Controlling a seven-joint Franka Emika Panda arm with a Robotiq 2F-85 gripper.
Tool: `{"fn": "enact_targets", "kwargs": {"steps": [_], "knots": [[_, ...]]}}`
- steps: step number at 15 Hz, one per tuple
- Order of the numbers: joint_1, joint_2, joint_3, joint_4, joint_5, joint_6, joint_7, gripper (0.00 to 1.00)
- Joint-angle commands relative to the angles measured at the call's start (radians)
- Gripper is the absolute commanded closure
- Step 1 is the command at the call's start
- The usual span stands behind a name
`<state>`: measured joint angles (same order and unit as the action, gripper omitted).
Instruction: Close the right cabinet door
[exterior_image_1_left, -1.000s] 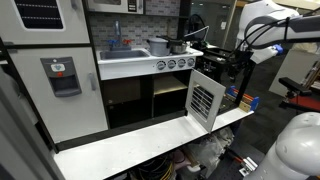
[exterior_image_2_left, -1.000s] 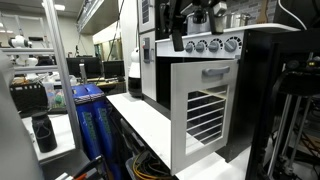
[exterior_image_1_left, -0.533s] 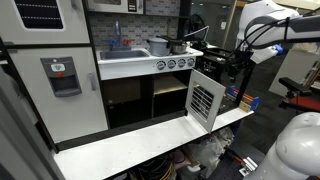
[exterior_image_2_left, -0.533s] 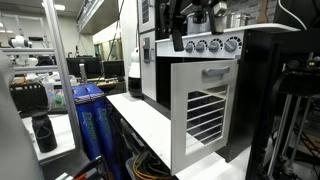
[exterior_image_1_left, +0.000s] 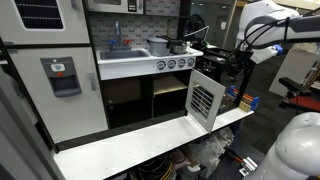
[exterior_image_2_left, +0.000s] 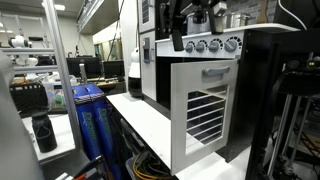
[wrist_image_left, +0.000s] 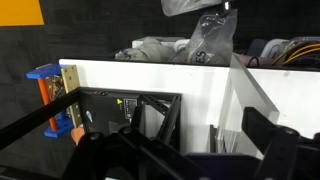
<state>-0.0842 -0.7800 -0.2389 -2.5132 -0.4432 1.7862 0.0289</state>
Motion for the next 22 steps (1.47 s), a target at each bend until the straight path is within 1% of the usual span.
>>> {"fn": "enact_targets", "kwargs": {"steps": [1,6,10,17,22], "knots": [[-0.045,0.015,0.020,-0.001,0.012,0.022,-0.036,0.00],[-0.077,0.053,-0.030,-0.002,-0.013,0.051,-0.089,0.00],[-0.104,0.111,-0.063,-0.018,-0.012,0.143,-0.114,0.00],[-0.130,0.228,-0.053,-0.070,-0.003,0.357,-0.111,0.00],[-0.134,0.281,-0.034,-0.084,0.007,0.432,-0.113,0.00]]}}
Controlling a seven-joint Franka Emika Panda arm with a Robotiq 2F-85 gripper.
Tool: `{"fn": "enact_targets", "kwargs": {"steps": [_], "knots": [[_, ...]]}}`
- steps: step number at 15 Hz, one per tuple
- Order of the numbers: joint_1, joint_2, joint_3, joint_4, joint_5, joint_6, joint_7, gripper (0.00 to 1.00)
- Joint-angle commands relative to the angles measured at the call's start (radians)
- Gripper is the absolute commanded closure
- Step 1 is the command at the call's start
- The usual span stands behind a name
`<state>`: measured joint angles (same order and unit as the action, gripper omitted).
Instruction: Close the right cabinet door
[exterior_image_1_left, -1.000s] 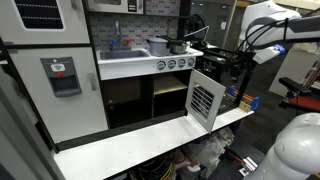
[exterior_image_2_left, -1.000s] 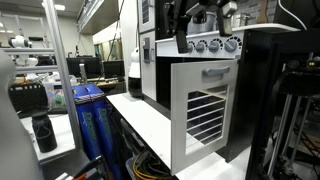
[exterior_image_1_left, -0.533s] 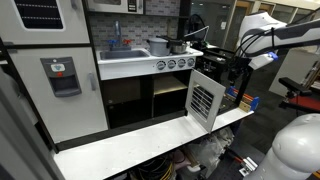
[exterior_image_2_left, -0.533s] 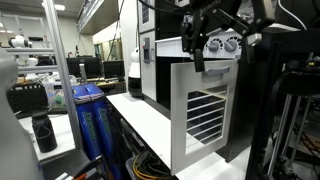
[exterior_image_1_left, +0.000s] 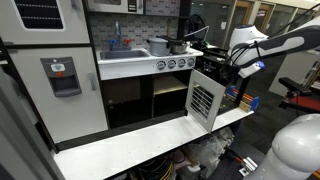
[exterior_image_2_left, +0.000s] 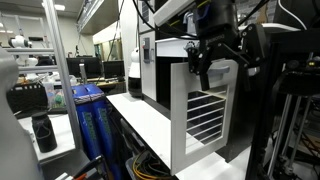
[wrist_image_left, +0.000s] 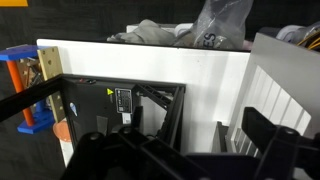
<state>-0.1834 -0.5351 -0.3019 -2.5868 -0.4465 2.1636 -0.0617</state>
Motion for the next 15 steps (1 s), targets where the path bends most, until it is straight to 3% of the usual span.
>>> {"fn": "enact_targets", "kwargs": {"steps": [1,15], "knots": [[-0.034,0.041,0.033,-0.011,0.013,0.062,-0.021,0.00],[0.001,0.036,0.141,-0.022,0.033,0.173,-0.006,0.00]]}}
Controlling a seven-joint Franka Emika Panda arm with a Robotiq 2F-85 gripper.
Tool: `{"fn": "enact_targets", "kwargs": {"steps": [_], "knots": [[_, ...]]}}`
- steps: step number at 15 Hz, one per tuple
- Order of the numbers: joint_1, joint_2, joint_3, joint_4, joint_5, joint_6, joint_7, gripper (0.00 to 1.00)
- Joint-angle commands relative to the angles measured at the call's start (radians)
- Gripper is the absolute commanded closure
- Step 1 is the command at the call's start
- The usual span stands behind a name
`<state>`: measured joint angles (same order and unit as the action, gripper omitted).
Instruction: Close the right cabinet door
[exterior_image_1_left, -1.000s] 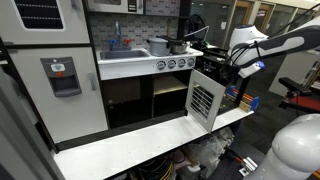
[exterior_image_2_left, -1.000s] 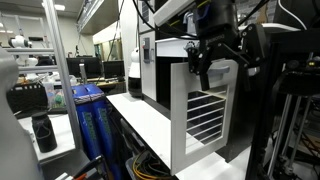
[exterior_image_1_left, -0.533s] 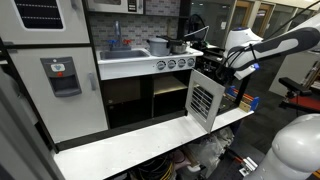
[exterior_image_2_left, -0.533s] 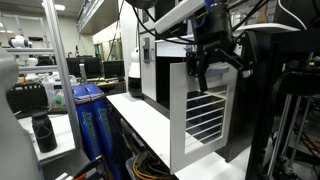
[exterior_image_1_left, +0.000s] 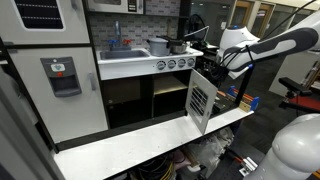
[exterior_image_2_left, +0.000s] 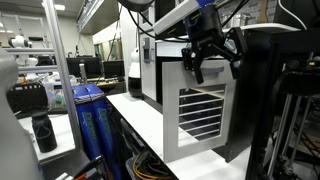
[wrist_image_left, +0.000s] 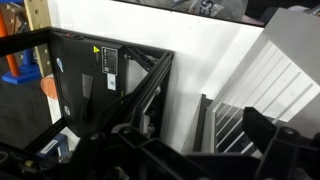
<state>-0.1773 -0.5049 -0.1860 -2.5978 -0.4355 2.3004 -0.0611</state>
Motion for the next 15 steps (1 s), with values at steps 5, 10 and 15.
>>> {"fn": "enact_targets", "kwargs": {"steps": [5,10,15], "knots": [[0.009,0.014,0.049,-0.033,0.028,0.054,-0.013,0.00],[0.038,0.021,0.076,-0.050,0.031,0.087,-0.014,0.00],[0.064,0.042,0.098,-0.053,0.037,0.138,-0.016,0.00]]}}
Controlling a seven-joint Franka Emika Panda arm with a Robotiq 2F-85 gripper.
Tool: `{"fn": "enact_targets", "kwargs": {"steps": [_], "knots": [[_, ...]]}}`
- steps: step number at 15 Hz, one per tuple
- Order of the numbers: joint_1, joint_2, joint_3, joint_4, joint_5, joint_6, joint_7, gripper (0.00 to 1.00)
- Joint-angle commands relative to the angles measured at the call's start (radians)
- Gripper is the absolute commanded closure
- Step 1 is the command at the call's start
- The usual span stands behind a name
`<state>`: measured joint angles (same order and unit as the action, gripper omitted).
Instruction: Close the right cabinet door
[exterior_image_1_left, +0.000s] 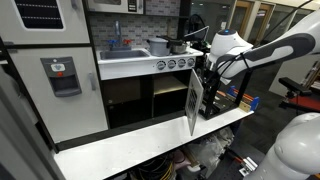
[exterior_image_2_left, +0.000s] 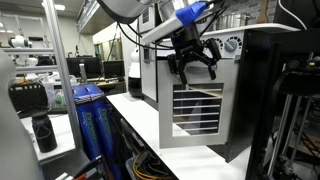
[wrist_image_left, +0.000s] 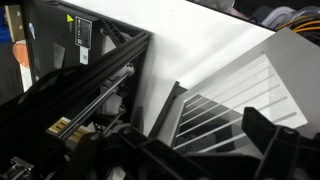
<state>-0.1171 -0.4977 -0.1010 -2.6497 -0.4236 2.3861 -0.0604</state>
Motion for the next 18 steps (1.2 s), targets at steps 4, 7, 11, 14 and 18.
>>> {"fn": "enact_targets", "kwargs": {"steps": [4,7,11,14,18], "knots": [[0.022,0.057,0.022,0.006,0.049,0.094,-0.019,0.00],[0.033,0.077,0.036,0.008,0.059,0.127,-0.019,0.00],[0.045,0.105,0.051,0.014,0.061,0.169,-0.025,0.00],[0.049,0.130,0.061,0.021,0.062,0.206,-0.020,0.00],[0.030,0.165,0.082,0.029,0.027,0.276,0.004,0.00]]}}
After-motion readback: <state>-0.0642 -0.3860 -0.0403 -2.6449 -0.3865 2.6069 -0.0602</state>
